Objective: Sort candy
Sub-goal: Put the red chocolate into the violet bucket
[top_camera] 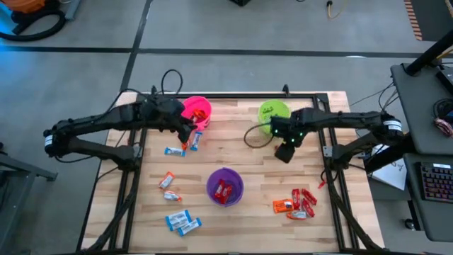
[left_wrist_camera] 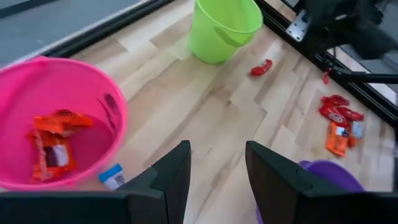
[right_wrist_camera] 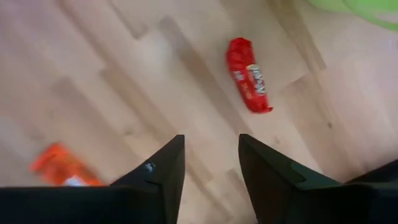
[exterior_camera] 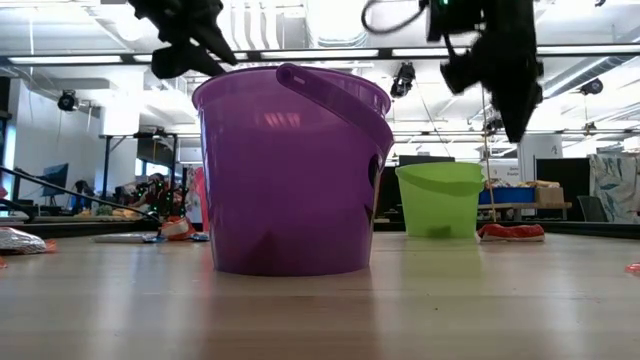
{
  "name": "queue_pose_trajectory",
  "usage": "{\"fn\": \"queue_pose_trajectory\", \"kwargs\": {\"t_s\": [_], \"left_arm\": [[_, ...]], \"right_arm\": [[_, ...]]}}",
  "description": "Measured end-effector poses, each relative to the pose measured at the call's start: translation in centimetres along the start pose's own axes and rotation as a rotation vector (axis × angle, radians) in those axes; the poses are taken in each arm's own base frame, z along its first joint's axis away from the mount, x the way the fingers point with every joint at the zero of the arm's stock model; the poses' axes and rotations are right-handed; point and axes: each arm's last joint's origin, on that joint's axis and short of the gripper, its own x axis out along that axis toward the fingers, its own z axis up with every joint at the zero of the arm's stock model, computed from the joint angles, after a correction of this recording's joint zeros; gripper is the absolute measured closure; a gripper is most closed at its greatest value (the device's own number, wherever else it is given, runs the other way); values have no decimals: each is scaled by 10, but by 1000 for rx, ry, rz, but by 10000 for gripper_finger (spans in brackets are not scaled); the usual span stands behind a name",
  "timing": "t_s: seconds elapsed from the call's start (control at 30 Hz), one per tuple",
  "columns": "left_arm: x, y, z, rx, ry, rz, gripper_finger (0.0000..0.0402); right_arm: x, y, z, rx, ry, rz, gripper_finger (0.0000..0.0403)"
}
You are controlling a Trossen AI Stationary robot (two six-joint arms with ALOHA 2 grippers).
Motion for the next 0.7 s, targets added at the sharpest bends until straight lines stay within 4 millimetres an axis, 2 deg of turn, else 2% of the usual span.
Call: {"fn": "queue_pose_trajectory", "kwargs": {"t_s": [0.2,0.5,0.7], "left_arm": [[-2,-15,-9,-14,24,-46,265],[-3,-19,-11,-9,28,-55,265],[-2,-19,-12,-9,30,-53,265]], "right_arm": [[40,-7,-8,19,10,-54,230],[80,-17,-19,17,-8,-83,227],[97,-23,-23,19,-27,-169,227]]}}
